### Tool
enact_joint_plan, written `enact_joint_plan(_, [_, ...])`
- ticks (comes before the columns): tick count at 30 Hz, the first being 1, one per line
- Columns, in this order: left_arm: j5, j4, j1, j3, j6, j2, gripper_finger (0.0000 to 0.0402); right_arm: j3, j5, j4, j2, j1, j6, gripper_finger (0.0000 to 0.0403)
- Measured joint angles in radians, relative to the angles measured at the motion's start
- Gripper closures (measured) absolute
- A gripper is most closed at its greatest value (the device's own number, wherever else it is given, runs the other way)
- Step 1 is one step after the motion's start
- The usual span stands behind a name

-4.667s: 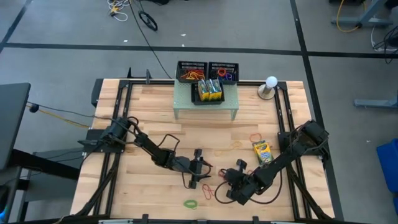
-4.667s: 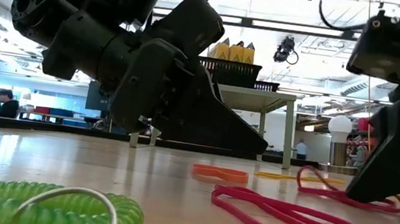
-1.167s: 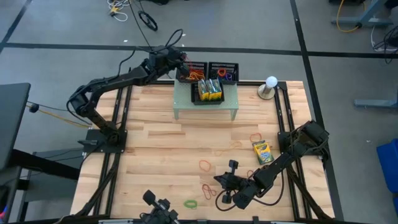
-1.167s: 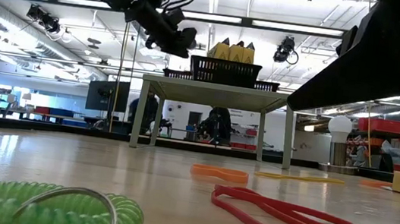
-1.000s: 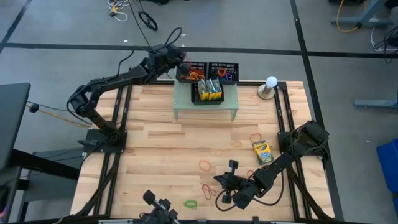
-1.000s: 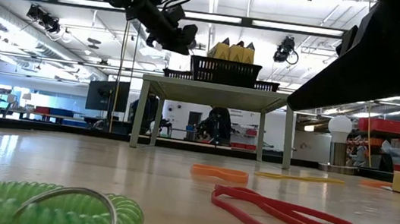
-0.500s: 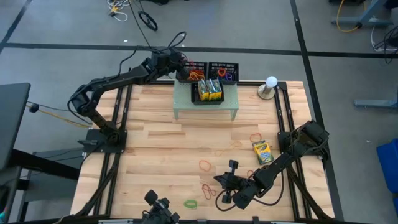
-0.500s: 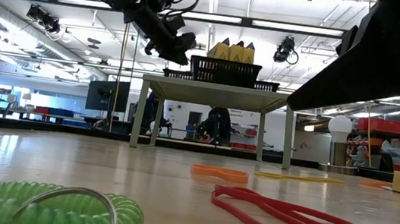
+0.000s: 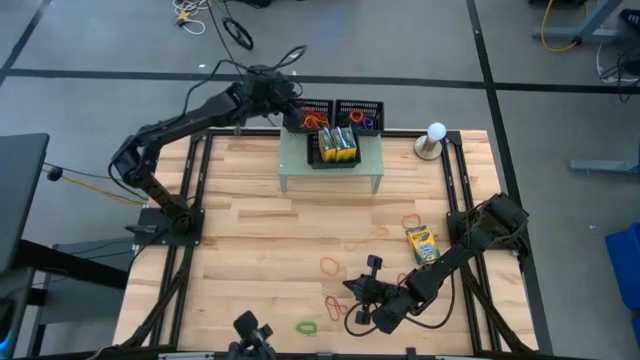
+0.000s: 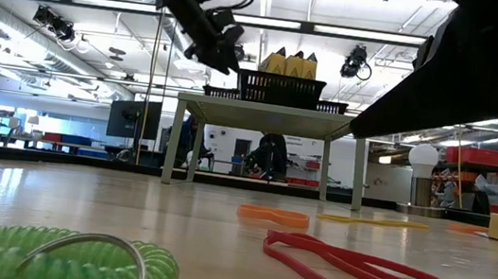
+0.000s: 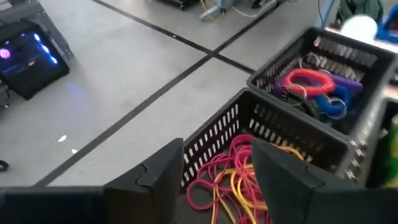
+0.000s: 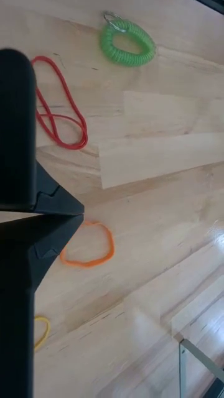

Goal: Pick & Place Office Desk Supplies
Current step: Put the red rubberband into the top left black bin

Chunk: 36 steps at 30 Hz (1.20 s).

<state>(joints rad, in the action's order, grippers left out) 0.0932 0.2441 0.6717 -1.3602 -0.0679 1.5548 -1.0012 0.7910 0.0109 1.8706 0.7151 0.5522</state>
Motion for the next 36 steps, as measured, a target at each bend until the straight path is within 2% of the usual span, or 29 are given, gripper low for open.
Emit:
enact_joint_plan(4, [-0.002,0.171,-0.030,-0.042,-0.113,-0.036,0.0218,0.000,0.001,0.000,0.000,0.000,0.008,0.0390])
enact_joint_plan(6, [-0.031,0.233,-0.057,-0.023,-0.163,-0.067,0.0249,0.000,0.026,0.001,0.000,0.000,0.009,0.0390])
enact_joint_plan(10, [-0.113,0.200,-0.121,0.117,-0.202,-0.179,0.0334,0.034,0.123,-0.037,0.000,0.000,0.016,0.0390])
enact_joint_plan(12, [-0.161,0.125,-0.153,0.220,-0.200,-0.252,0.0375,0.076,0.174,-0.101,0.001,0.000,0.024,0.0390])
enact_joint_plan(14, [-0.204,0.020,-0.195,0.344,-0.183,-0.335,0.0392,0.126,0.180,-0.199,0.001,-0.006,0.042,0.0390])
enact_joint_plan(18, [-0.223,-0.272,-0.316,0.620,-0.117,-0.497,0.0391,0.210,0.164,-0.366,0.002,-0.019,0.072,0.0390])
enact_joint_plan(23, [-0.224,-0.668,-0.509,0.931,-0.066,-0.598,0.0390,0.213,0.060,-0.361,0.002,-0.040,0.091,0.0390])
enact_joint_plan(26, [-0.191,-0.802,-0.636,1.039,-0.048,-0.583,0.0390,0.190,-0.013,-0.333,0.002,-0.051,0.086,0.0390])
enact_joint_plan(29, [-0.064,-0.828,-0.776,1.074,-0.016,-0.523,0.0387,0.170,-0.036,-0.298,0.002,-0.053,0.064,0.0390])
enact_joint_plan(32, [0.068,-0.831,-0.911,1.055,0.005,-0.417,0.0386,0.168,-0.040,-0.273,0.002,-0.053,0.060,0.0389])
enact_joint_plan(36, [0.171,-0.854,-1.046,0.970,0.009,-0.228,0.0383,0.168,-0.040,-0.260,0.002,-0.049,0.061,0.0389])
